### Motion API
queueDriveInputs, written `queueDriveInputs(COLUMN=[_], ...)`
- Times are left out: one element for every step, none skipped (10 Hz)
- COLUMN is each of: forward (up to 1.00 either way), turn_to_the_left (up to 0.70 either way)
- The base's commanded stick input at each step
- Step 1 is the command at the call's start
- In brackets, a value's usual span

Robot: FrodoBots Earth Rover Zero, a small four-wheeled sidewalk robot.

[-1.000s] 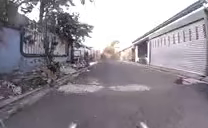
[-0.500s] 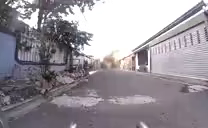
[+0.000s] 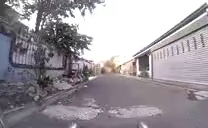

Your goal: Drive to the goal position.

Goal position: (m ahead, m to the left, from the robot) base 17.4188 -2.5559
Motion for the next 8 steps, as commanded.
queueDriveInputs(forward=[0.7,0.7,0.7,0.7,0.7,0.7,0.7,0.7], turn_to_the_left=[0.0,0.0,0.0,0.0,0.0,0.0,0.0,0.0])
